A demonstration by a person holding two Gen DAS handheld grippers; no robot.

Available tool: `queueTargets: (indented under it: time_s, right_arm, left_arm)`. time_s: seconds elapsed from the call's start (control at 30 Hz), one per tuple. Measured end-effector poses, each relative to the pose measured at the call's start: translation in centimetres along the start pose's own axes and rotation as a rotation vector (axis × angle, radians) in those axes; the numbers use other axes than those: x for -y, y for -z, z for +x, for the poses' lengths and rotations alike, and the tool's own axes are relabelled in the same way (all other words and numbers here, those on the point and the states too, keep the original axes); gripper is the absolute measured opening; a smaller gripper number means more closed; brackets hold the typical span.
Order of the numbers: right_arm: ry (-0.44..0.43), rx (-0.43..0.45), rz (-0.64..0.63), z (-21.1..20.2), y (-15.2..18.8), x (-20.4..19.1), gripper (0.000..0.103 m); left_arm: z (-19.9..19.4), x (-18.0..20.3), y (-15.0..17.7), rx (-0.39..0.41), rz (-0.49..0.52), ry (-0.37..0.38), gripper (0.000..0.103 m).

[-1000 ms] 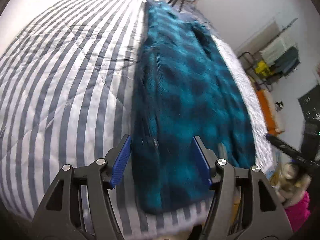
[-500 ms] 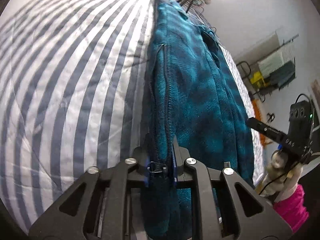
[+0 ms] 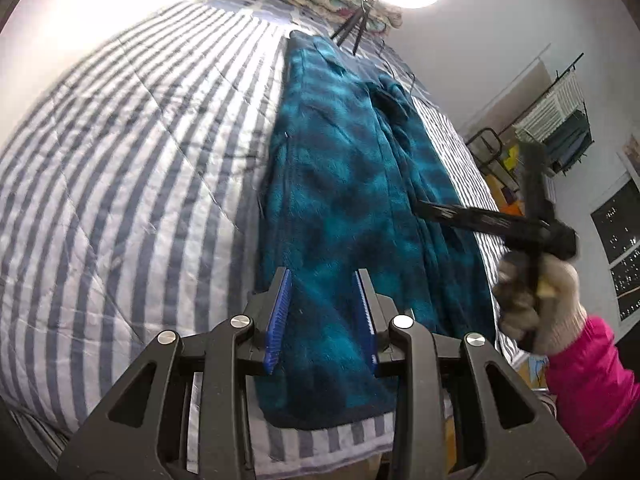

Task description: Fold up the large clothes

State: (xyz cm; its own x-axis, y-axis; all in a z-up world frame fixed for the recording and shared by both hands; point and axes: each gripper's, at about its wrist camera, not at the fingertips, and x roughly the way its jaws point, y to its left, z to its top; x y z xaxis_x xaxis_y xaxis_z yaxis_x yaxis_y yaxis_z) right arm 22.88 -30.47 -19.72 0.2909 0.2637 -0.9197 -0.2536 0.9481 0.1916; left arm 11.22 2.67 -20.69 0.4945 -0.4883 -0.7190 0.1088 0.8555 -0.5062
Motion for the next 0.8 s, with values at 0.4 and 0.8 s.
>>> queueTargets:
  time_s: [0.4, 0.8]
  right_arm:
    - [-0.071, -0.018, 0.094, 1.4, -0.6, -0.2, 0.011]
    - [-0.160, 0.142, 0.168, -6.7, 10.2, 3.9, 0.027]
  left_arm:
    - [0.1, 1.9, 1.1, -0.014, 0.034, 0.052, 0.030]
    - [7.7, 6.1, -2.1, -0.087, 0.128, 0.092, 0.030]
